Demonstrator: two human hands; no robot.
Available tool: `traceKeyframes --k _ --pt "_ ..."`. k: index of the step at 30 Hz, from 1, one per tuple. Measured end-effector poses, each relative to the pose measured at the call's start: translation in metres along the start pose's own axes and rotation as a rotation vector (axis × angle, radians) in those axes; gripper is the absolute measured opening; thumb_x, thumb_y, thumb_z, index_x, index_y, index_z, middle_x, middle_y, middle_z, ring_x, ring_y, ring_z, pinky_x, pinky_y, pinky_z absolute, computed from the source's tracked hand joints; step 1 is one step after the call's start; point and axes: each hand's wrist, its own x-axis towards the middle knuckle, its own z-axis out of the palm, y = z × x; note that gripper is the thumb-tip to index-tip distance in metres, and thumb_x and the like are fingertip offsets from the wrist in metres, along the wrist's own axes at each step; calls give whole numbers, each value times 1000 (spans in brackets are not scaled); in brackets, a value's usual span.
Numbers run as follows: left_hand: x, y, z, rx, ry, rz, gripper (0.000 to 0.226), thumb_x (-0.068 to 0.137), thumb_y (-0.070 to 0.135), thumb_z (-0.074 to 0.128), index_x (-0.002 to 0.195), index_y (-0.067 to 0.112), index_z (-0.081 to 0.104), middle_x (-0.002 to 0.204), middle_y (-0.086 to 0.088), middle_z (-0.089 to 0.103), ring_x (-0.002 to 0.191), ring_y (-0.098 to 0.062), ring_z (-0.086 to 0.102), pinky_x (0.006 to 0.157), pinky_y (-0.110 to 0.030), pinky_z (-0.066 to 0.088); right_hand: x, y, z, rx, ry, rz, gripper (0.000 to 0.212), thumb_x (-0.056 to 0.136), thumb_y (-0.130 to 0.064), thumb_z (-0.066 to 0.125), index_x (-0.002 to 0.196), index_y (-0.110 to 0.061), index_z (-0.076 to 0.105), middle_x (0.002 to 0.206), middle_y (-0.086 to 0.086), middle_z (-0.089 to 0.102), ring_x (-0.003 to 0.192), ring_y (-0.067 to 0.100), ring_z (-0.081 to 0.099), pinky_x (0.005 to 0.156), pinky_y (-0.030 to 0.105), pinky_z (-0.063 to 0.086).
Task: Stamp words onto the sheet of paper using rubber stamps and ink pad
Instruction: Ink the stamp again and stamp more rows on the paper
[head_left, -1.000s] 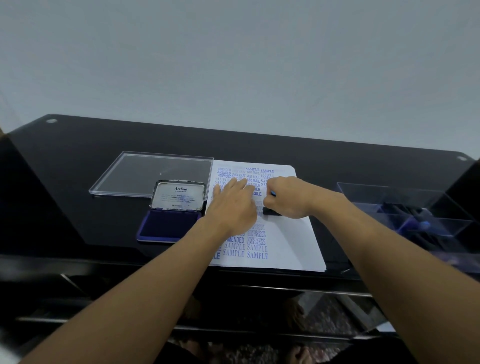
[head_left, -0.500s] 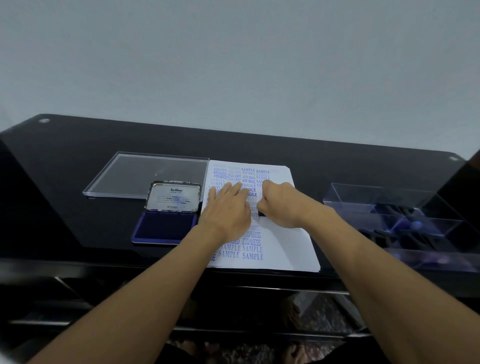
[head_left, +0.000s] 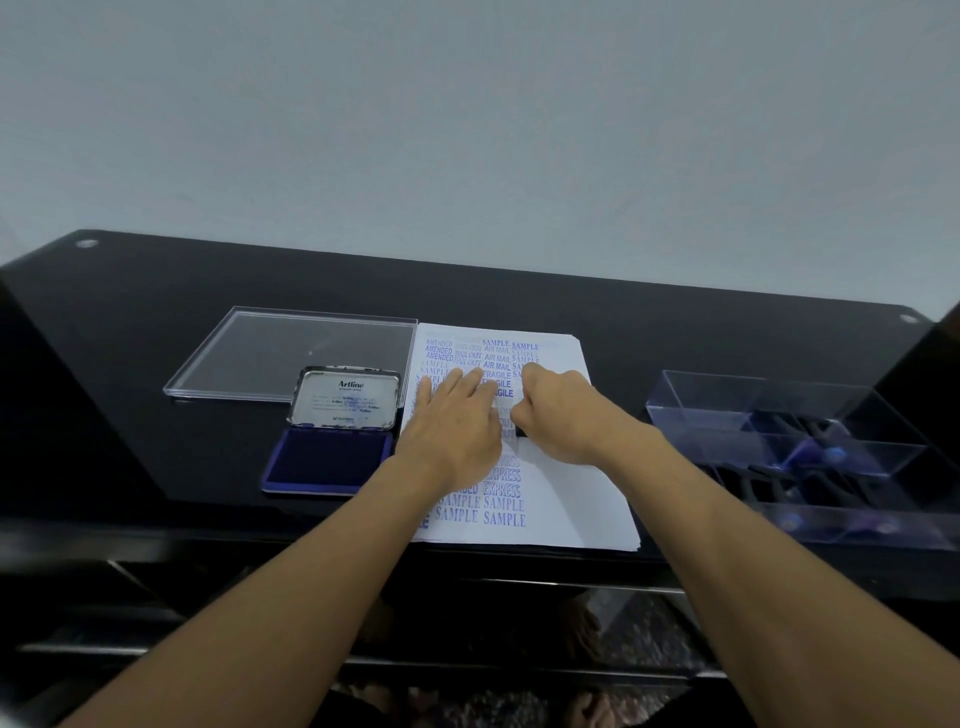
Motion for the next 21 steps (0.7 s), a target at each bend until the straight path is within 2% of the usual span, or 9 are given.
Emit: traceKeyframes --k 5,12,17,21 --pt "0 0 0 -6 0 4 49 105 25 24 154 17 26 164 -2 14 152 -21 3 122 -50 -3 -2 -1 2 19 23 20 24 98 -20 44 78 -20 32 81 7 47 62 19 41 50 29 28" --pt "0 0 -1 0 -8 4 49 105 26 23 153 17 26 164 -3 14 152 -21 4 122 -50 -3 -9 -2 8 37 74 20 12 99 -19 44 90 -15 37 76 7 47 60 20 42 49 30 29" --pt "0 0 -1 -4 -6 1 49 105 26 24 154 17 26 164 -3 14 152 -21 3 122 -50 -3 -11 -4 7 32 84 15 12 99 -17 43 89 -15 37 75 6 47 60 19 41 49 30 29" --pt "-1 1 -2 -4 0 4 49 105 25 24 154 17 26 164 -3 15 152 -22 4 122 -50 -3 -11 -7 2 -89 47 -26 15 102 -14 43 98 -2 51 83 4 45 71 21 42 58 31 39"
